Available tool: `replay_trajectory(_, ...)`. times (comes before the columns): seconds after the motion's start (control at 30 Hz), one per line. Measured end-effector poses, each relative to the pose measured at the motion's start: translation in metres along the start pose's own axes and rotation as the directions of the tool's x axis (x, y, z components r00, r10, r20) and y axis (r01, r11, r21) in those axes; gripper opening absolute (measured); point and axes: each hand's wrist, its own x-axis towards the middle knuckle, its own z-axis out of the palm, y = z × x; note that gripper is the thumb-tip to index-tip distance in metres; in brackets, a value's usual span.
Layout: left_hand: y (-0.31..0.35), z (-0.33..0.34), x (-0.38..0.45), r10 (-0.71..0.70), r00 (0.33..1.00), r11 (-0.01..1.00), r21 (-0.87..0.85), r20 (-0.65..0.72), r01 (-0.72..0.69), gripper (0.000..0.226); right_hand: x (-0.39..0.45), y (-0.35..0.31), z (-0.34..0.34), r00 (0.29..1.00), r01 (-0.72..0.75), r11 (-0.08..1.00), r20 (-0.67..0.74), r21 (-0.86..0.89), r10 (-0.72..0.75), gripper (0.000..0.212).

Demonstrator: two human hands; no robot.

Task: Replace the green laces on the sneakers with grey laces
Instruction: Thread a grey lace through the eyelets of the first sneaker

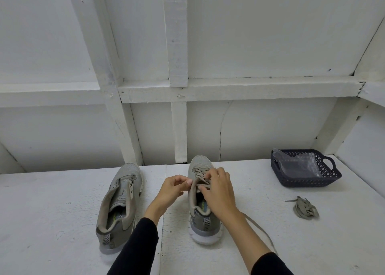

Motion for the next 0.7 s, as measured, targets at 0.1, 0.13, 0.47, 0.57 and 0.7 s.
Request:
replay_trajectory(0.1,0.005,-0.005,0.007,-0.089,0.993,0.989,-0.122,-0.082,0.079,0.016,-0.004,0.009,0.001,0.989,-0.147,0.989,-0.019,0.032,0.148,0.043)
replay_trajectory(0.13,0.008,-0.008,0.009,-0.131,0.983,0.949,-0.301,-0.127,0.087,0.017,-0.005,0.012,0.002,0.983,-0.184,0.982,-0.021,0.045,0.185,0.045)
replay_trajectory(0.47,0.001,-0.018,0.013,0.164,0.986,0.697,0.711,-0.03,-0.095,0.03,-0.014,0.018,0.008,0.927,-0.37,0.905,0.015,0.209,0.376,0.054)
replay_trajectory(0.57,0.0,-0.016,0.013,0.087,0.996,0.829,0.553,0.027,-0.088,0.037,-0.014,0.02,0.009,0.916,-0.398,0.872,0.073,0.285,0.394,0.051)
replay_trajectory(0.7,0.009,-0.011,0.007,0.009,0.989,0.973,-0.229,-0.15,-0.044,0.034,-0.014,0.021,0.01,0.922,-0.386,0.885,0.086,0.259,0.377,0.041)
